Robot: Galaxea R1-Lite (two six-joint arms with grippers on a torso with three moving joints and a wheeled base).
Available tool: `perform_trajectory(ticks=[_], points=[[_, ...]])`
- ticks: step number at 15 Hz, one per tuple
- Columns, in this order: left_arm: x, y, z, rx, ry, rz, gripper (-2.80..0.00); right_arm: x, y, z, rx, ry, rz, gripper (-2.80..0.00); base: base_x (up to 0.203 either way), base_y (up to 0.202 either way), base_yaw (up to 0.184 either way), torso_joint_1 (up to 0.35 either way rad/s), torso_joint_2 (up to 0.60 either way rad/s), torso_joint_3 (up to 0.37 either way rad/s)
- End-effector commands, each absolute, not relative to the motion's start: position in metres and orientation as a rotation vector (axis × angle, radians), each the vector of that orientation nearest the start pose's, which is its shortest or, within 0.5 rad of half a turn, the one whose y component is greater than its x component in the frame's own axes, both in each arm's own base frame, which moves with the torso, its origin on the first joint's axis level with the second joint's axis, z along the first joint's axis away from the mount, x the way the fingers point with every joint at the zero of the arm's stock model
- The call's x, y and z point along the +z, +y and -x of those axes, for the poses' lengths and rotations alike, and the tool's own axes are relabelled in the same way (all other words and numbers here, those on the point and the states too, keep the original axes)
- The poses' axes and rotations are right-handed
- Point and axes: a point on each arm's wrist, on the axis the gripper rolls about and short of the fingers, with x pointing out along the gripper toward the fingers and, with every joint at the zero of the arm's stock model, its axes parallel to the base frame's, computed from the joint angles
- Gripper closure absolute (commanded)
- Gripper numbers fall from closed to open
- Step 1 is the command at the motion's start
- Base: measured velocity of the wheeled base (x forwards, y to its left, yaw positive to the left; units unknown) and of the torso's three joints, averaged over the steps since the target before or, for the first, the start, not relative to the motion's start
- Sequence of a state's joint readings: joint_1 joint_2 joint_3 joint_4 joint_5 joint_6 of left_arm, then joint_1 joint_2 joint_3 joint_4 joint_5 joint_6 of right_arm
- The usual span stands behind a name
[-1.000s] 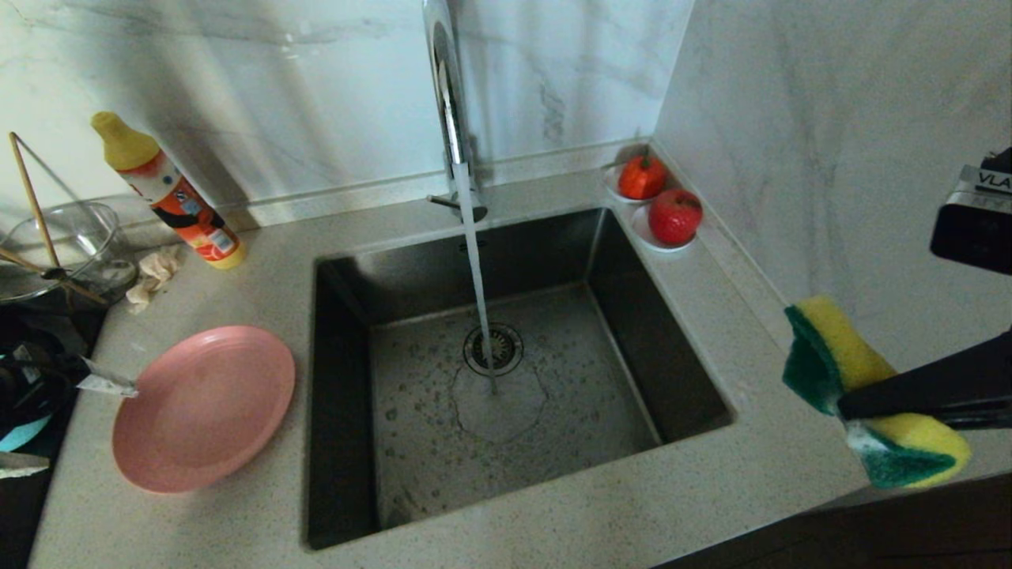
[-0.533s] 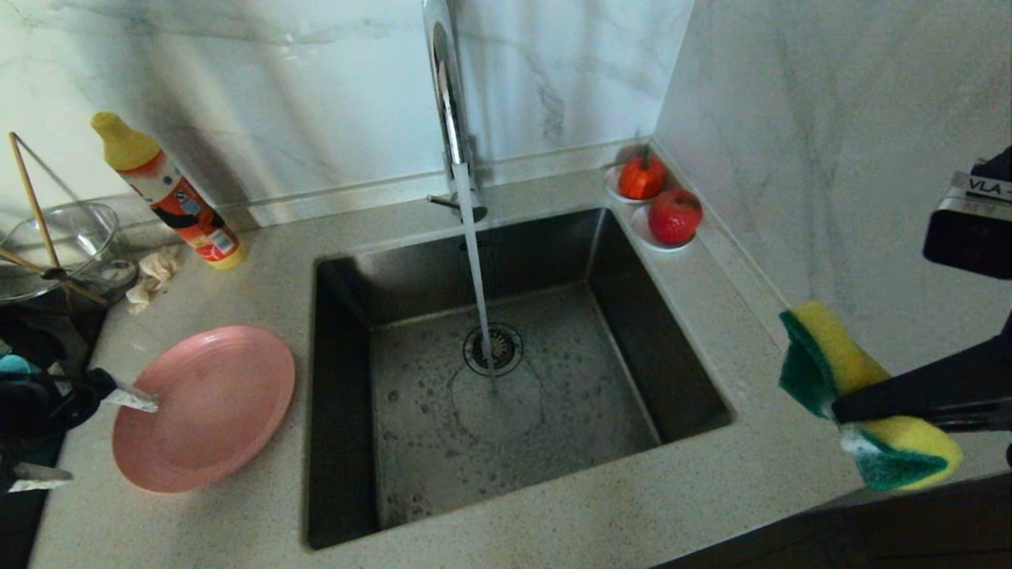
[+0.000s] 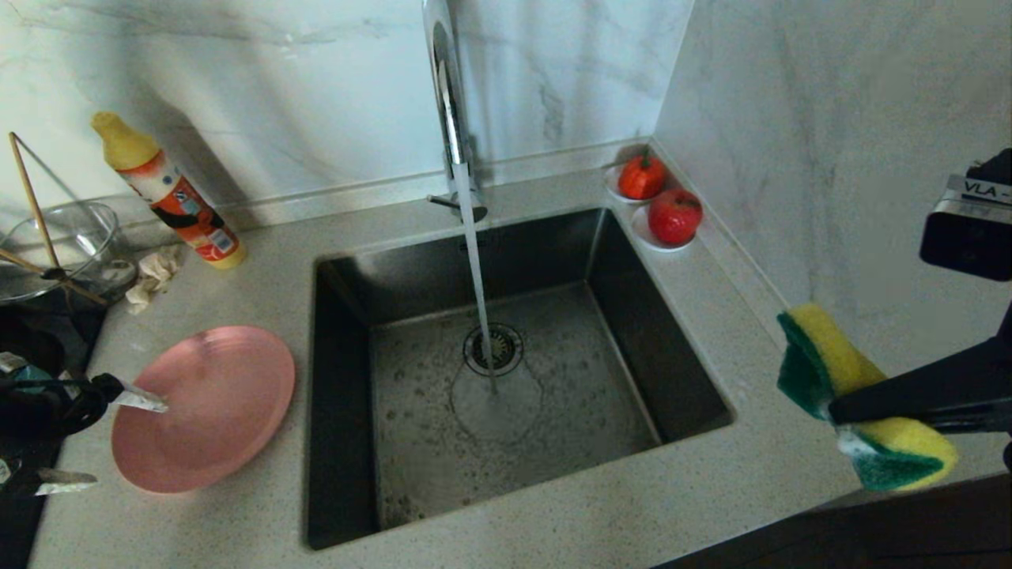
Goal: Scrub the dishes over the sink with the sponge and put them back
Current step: Wash the plate
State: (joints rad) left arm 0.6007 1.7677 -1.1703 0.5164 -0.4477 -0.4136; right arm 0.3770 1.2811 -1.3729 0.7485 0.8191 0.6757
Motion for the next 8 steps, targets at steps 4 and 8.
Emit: perform_trajectory(ticks=[4,8], points=[[0.1644,0.1678,-0.2435,0.266,0.909,1.021,-2.80,0.3175,0.0730,-0.1393,0.885,1.060,-0.717,0.00,0.000,0.000,0.000,0.000,0.00,0.000],[0.1664,0.1705,-0.2410,0.136,0.876,1.095,-2.80,0.3171,0.0728,-0.1395,0.881,1.060,-0.718,0.00,0.000,0.000,0.000,0.000,0.00,0.000]])
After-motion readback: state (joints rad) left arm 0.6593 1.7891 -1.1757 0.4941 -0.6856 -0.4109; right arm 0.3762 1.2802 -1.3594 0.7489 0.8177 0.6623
